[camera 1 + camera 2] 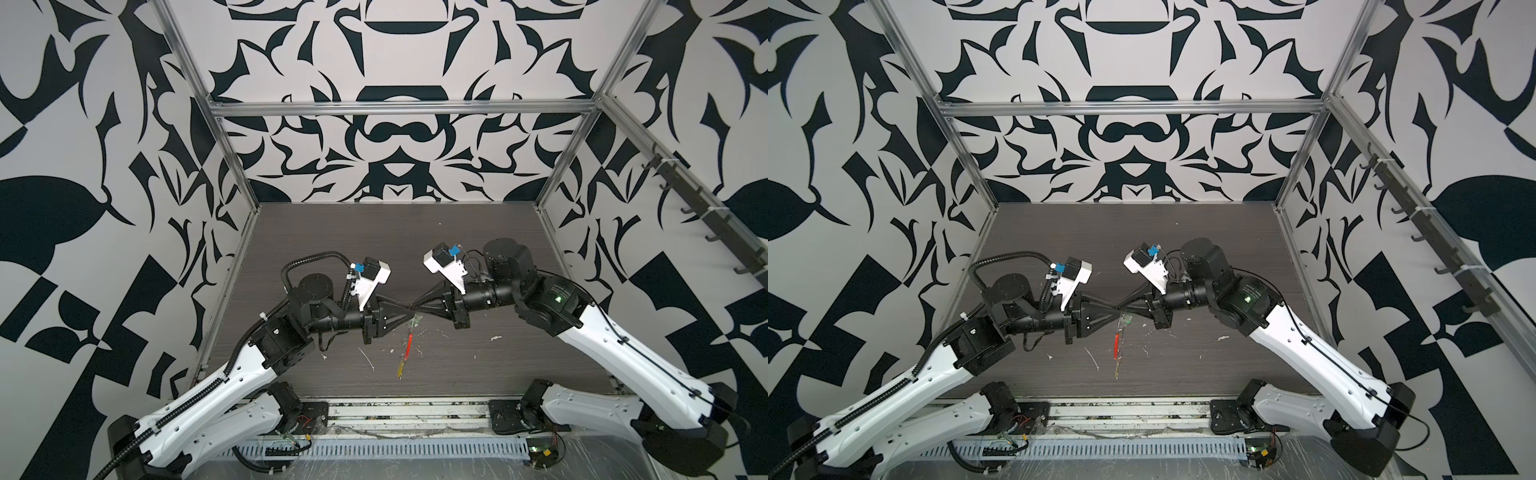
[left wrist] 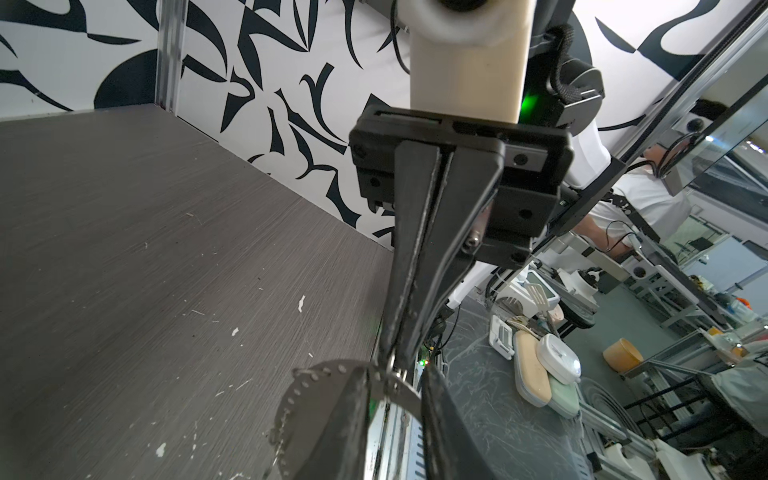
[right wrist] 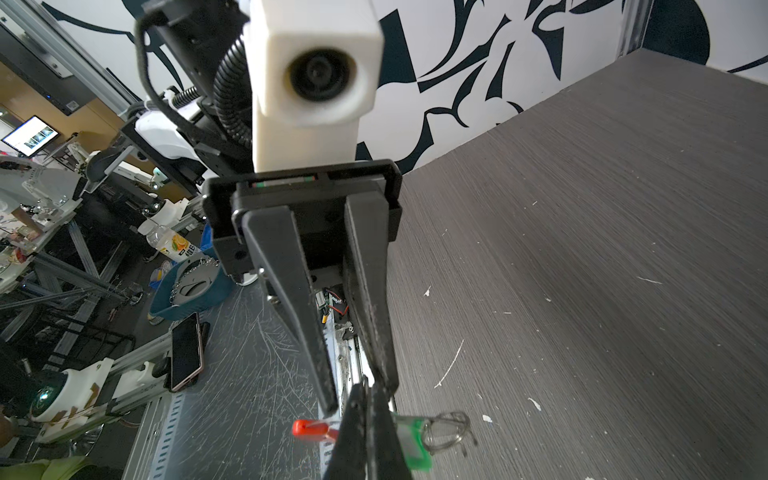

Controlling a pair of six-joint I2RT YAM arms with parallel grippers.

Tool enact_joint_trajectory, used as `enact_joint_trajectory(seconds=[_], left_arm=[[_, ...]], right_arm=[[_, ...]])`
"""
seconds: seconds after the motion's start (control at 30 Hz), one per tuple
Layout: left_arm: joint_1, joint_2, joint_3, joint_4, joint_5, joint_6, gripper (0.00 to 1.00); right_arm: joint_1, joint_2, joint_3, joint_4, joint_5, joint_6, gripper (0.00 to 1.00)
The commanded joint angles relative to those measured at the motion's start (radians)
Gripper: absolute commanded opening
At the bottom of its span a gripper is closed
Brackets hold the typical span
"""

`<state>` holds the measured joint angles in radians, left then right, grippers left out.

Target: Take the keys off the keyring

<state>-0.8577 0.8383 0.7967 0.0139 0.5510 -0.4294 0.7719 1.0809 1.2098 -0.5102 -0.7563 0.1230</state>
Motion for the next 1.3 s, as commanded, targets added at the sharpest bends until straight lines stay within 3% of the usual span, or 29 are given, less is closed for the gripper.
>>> enact_joint_trajectory(seconds=[0.0,0.23,0.6,0.83,0.97,1.0,1.17,1.27], left_arm=[[0.002,-0.004,0.031,-0.009,0.013,0.001,0.24],[0.002,0.005,0.035,-0.009,0.010,0.000,0.11],[0.002,0.020,0.029,0.010,0.017,-0.022,0.16],[0.002,0.032,0.028,0.039,0.016,-0.036,0.00],[0.002,0.024,0.017,0.070,-0.012,-0.040,0.00],[0.002,0.021,0.013,0.078,-0.019,-0.040,0.00],[0.002,-0.009,-0.023,0.151,-0.084,-0.046,0.00],[0.002,-0.035,-0.056,0.217,-0.129,-0.055,0.00]], right_arm=[[-0.003,-0.006,0.050,0.020,-0.031,-0.018,0.00],[-0.004,0.002,0.047,0.025,-0.032,-0.013,0.00],[-0.003,0.001,0.057,0.045,-0.020,0.000,0.00],[-0.003,0.007,0.048,0.074,-0.027,0.025,0.00],[-0.003,-0.012,0.018,0.141,-0.023,0.070,0.00],[-0.003,-0.022,0.008,0.160,-0.015,0.082,0.01],[-0.003,-0.098,-0.069,0.333,0.083,0.186,0.30],[-0.002,-0.142,-0.120,0.413,0.165,0.225,0.35]])
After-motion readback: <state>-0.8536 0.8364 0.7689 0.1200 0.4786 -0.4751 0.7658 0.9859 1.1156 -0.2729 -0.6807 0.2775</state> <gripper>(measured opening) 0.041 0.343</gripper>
